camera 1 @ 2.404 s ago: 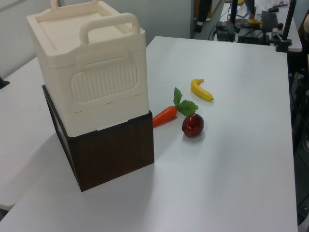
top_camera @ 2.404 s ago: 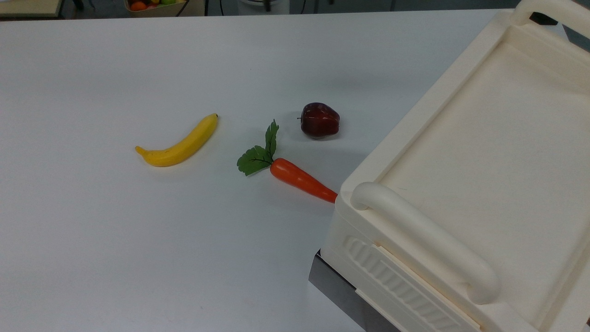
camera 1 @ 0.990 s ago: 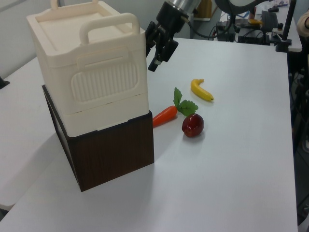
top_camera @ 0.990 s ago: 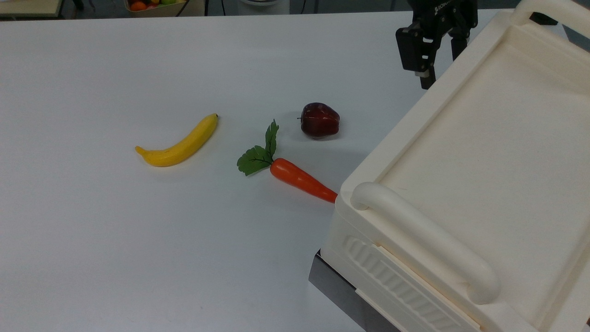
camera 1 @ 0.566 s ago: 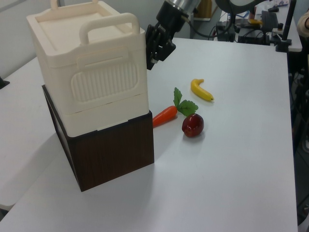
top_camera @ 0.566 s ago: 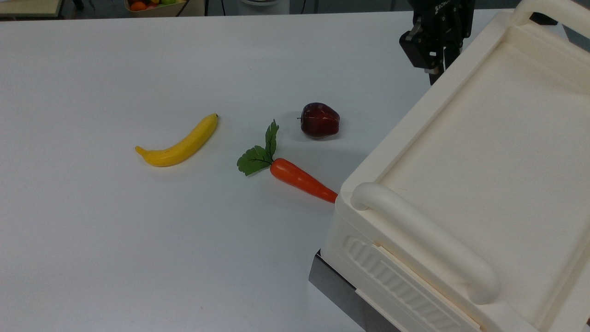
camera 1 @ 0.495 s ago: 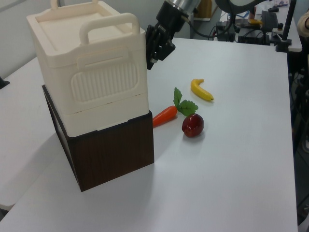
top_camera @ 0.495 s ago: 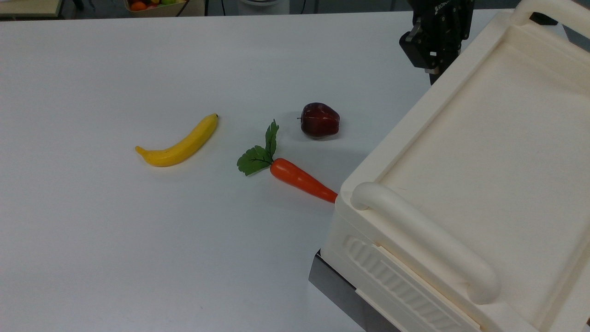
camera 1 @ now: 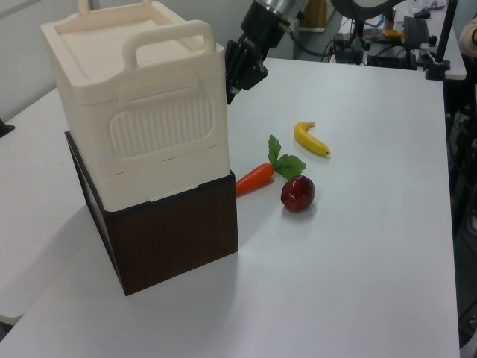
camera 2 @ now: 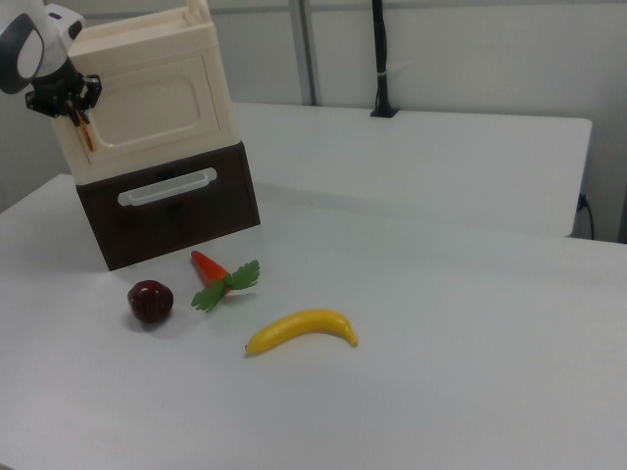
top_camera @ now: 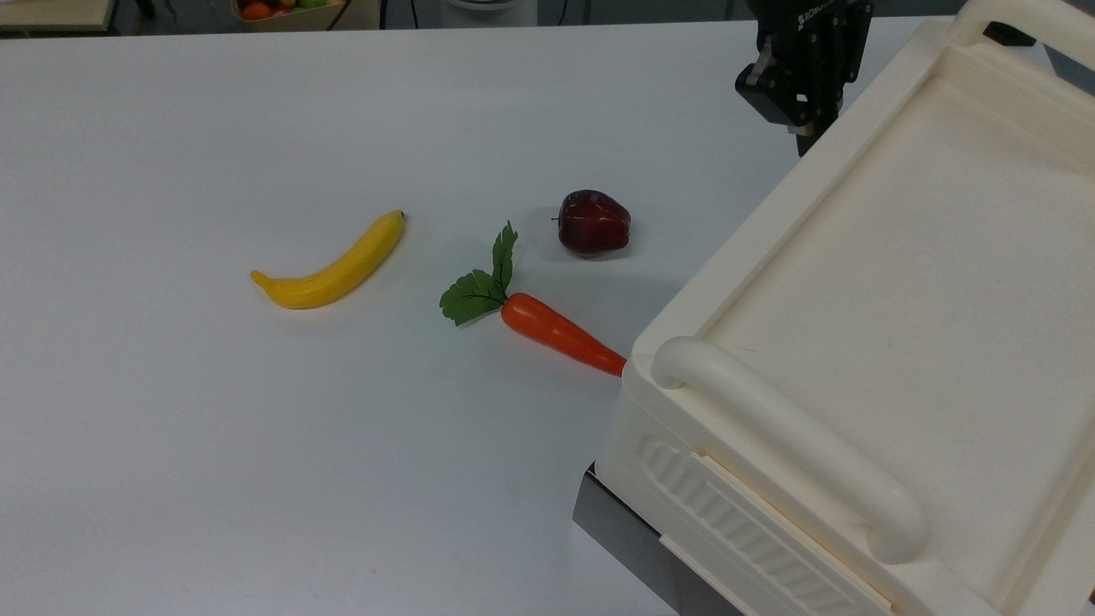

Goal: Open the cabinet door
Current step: 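Hook the door edge and swing the cream door outward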

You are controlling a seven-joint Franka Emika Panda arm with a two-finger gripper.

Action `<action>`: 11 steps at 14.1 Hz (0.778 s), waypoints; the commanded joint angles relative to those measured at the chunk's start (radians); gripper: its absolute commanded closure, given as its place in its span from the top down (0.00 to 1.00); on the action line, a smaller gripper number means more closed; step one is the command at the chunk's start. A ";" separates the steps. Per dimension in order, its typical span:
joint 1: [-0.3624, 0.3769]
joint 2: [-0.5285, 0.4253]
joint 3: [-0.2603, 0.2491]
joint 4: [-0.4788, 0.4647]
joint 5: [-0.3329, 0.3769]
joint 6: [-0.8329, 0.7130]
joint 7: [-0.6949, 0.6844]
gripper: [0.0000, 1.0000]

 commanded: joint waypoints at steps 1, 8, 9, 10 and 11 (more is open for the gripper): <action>0.003 -0.017 -0.001 0.005 0.005 -0.094 -0.019 0.05; -0.006 -0.044 -0.002 0.000 0.000 -0.185 -0.017 0.06; -0.014 -0.046 -0.002 0.000 0.000 -0.200 -0.017 0.11; -0.021 -0.049 -0.005 0.000 0.005 -0.221 -0.017 0.15; -0.032 -0.050 -0.011 0.000 0.006 -0.263 -0.019 0.22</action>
